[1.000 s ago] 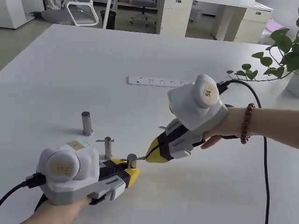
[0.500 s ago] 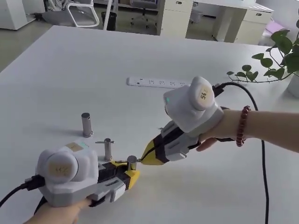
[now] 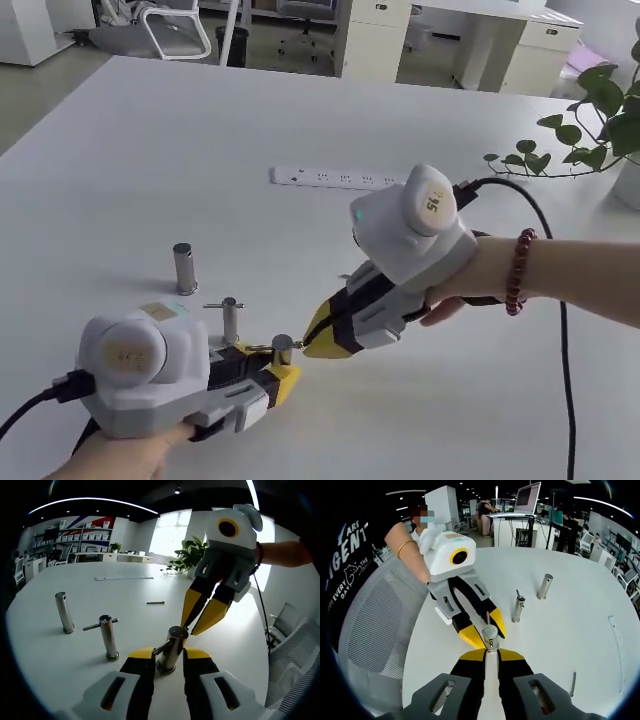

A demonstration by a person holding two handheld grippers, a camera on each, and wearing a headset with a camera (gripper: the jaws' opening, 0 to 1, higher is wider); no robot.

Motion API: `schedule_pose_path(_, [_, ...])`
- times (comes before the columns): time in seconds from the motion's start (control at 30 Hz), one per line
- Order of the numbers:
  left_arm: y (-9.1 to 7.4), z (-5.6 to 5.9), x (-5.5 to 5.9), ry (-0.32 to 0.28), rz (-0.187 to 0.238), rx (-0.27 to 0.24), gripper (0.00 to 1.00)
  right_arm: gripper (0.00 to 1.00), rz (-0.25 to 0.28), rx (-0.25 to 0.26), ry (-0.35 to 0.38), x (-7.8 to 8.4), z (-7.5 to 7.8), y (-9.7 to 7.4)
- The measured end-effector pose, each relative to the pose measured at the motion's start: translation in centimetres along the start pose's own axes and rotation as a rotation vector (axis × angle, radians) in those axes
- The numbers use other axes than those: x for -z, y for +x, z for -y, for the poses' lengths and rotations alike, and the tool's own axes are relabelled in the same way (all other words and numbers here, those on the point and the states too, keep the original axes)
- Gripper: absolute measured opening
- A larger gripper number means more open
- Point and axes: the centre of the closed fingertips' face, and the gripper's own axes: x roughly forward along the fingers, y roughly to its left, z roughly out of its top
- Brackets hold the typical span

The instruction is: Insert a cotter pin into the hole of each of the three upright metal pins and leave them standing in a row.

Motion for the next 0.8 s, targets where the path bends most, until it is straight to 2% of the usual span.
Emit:
schedule_pose_path(0.13, [-0.4, -0.3, 0.4, 0.024, -0.024, -0.004, 0.25, 0.12, 0.011, 0.008, 0.022, -0.3, 0.1, -0.1])
schedule_pose_path(0.27, [-1.1, -0.3, 0.6, 0.041, -0.031, 0.0, 0.29, 0.18, 0.034, 0.014, 0.035, -1.0, 0.1, 0.0])
schedule_pose_path(0.53, [-1.9, -0.2, 0.3, 0.047, -0.019, 0.006, 0.35, 0.19, 0.075, 0.018, 0.035, -2.3, -0.3, 0.4])
schedule_pose_path(0.8, [-2.2, -0.1, 0.1, 0.046, -0.005, 0.014, 0.38, 0.18, 0.074, 0.025, 0.032, -2.3, -0.5, 1.4])
